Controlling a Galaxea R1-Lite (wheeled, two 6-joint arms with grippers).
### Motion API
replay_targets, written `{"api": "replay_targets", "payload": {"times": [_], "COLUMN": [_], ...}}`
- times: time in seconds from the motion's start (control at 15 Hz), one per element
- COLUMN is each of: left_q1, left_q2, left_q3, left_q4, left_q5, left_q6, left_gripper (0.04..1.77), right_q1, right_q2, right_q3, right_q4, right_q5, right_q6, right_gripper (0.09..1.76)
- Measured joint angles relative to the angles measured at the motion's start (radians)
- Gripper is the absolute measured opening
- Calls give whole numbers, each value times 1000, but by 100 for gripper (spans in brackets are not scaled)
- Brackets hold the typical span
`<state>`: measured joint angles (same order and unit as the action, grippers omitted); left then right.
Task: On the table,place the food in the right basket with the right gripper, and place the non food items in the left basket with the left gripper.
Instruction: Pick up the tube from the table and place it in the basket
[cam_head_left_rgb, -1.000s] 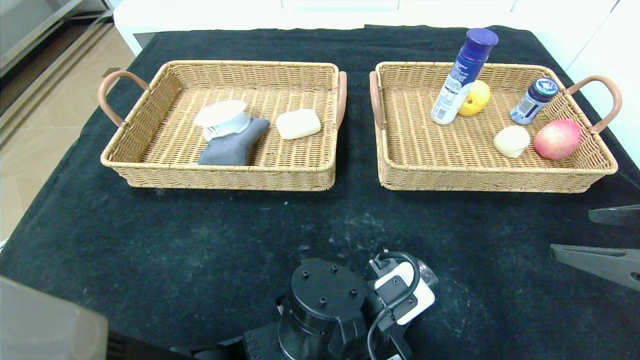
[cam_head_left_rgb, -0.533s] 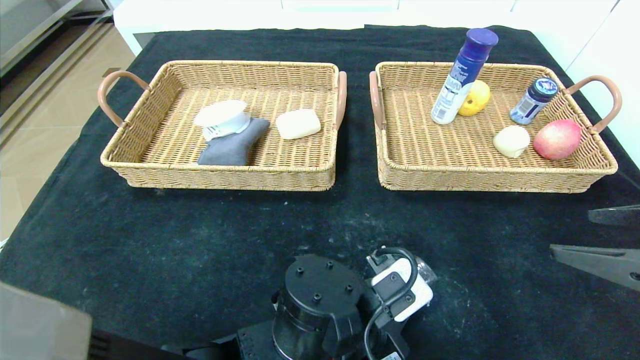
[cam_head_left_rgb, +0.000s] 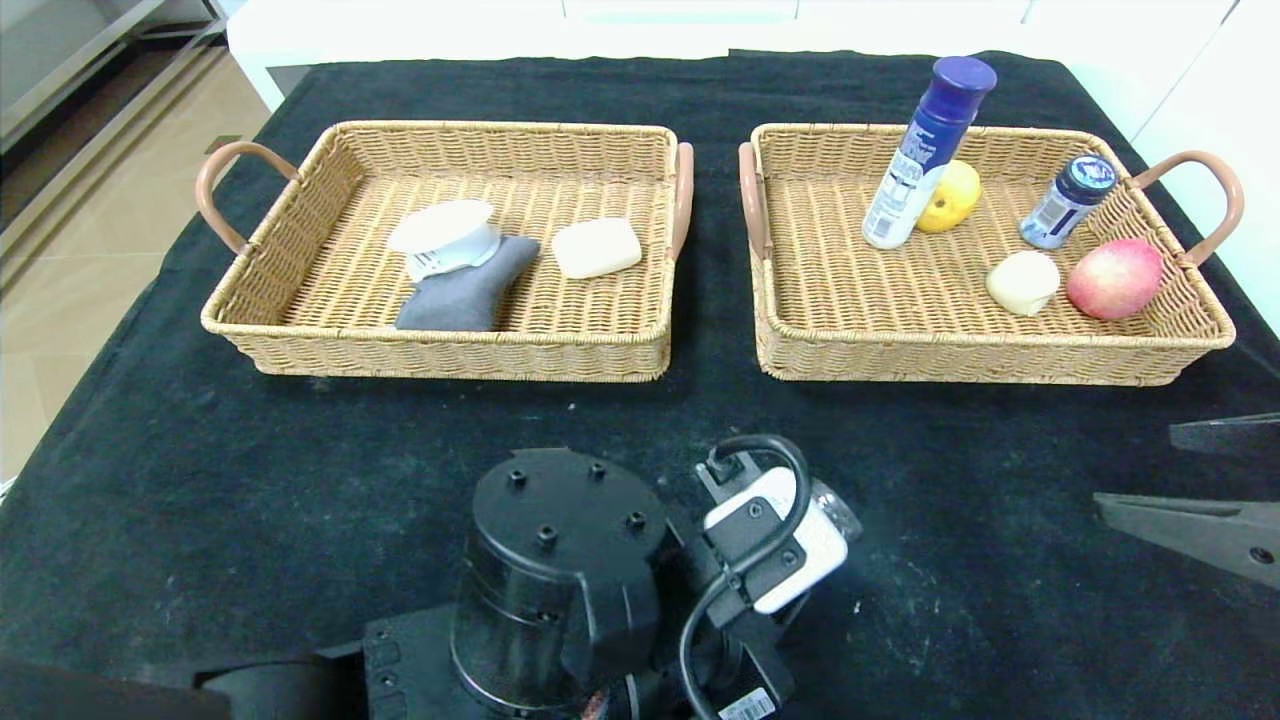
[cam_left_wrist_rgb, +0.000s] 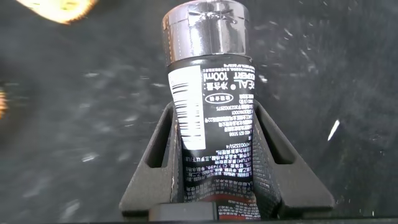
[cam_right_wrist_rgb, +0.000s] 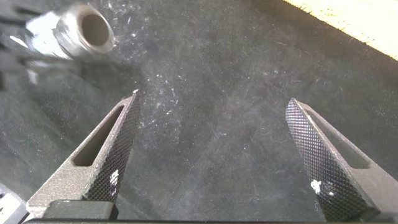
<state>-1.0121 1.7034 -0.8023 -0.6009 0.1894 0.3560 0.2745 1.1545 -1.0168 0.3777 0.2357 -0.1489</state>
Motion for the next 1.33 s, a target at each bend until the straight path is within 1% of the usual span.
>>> {"api": "replay_targets", "payload": {"times": [0.13,0.27,0.53,0.73,1.07,1.2,1.33], "left_q1": [9,26,100,184,356,412,477], "left_q2": [-47,-77,-100,-108,-107,-99,-76], "left_q3": [-26,-41,-85,-172,-319,-369,-420], "left_q4": [60,70,86,161,279,312,318], "left_q5": [5,6,5,-1,-24,-29,-31], "left_q6": [0,0,0,-1,-11,-14,-17], "left_gripper": [66,65,65,65,65,64,64], "right_q1": [1,2,3,2,1,1,0], "right_q2": [1,2,2,2,1,-1,-2], "right_q3": [1,2,2,1,0,0,-1], "right_q4": [0,0,0,0,0,0,1], "right_q5": [0,0,0,0,0,0,0], "right_q6": [0,0,0,0,0,0,0], "right_gripper": [171,171,171,171,171,171,171]}}
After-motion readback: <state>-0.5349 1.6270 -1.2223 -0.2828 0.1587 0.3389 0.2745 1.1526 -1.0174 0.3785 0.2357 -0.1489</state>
